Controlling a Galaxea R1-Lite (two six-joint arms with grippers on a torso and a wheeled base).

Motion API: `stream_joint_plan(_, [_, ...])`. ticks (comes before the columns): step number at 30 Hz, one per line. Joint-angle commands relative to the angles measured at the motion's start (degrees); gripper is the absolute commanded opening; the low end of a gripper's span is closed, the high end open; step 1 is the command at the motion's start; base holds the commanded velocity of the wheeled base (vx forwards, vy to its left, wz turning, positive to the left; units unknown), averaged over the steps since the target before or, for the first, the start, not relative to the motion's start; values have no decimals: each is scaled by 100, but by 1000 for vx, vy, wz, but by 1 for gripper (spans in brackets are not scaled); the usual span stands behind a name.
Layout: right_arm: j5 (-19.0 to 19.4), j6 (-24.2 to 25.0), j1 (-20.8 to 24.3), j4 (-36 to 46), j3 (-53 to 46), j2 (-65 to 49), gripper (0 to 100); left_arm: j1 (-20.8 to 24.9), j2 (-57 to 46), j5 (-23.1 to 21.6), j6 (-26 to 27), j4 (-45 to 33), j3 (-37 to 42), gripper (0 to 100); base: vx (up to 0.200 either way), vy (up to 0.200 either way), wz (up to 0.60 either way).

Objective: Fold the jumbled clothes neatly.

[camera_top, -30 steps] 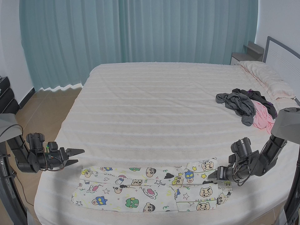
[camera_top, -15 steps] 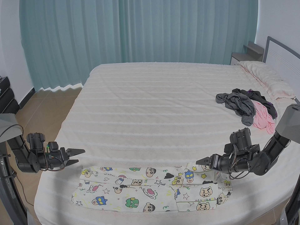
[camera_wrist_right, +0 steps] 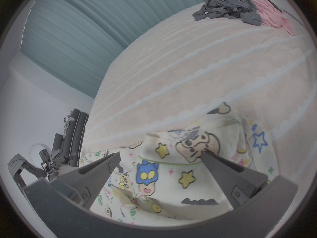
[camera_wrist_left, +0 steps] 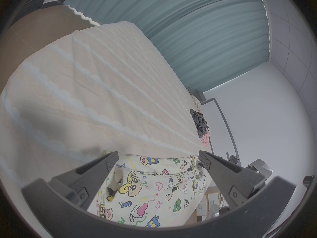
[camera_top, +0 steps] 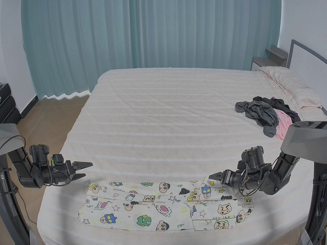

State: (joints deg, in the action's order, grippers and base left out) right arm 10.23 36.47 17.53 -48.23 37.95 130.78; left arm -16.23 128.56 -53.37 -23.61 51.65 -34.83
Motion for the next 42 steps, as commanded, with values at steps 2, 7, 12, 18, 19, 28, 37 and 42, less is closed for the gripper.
stream_joint_plan(2, [-21, -9, -48, -3, 37, 176, 100, -3, 2, -7, -3, 3, 2, 100, 0, 0, 0])
stream_joint_plan(7, [-30, 18, -66, -64, 63, 62, 100, -3, 2, -7, -3, 3, 2, 100, 0, 0, 0])
stream_joint_plan(12, [14, 255, 189, -301, 11, -518, 100, 14, 11, 2, -3, 3, 2, 100, 0, 0, 0])
stream_joint_plan(18, [6, 483, 497, -460, 213, -70, 100, 14, 11, 11, -3, 3, -6, 100, 0, 0, 0])
stream_joint_plan(19, [6, 492, 550, -477, 283, 18, 100, 14, 29, 11, -3, 3, -6, 100, 0, 0, 0])
stream_joint_plan(28, [14, 396, 726, -574, 441, 483, 100, 14, 37, 11, -3, 3, -24, 100, 0, 0, 0])
stream_joint_plan(37, [14, 396, 629, -1180, 81, 334, 100, 366, 116, 925, -3, 3, -33, 100, 0, 0, 0])
stream_joint_plan(42, [49, 422, 559, -1813, -438, 299, 100, 585, 64, 1364, -3, -94, -24, 100, 0, 0, 0])
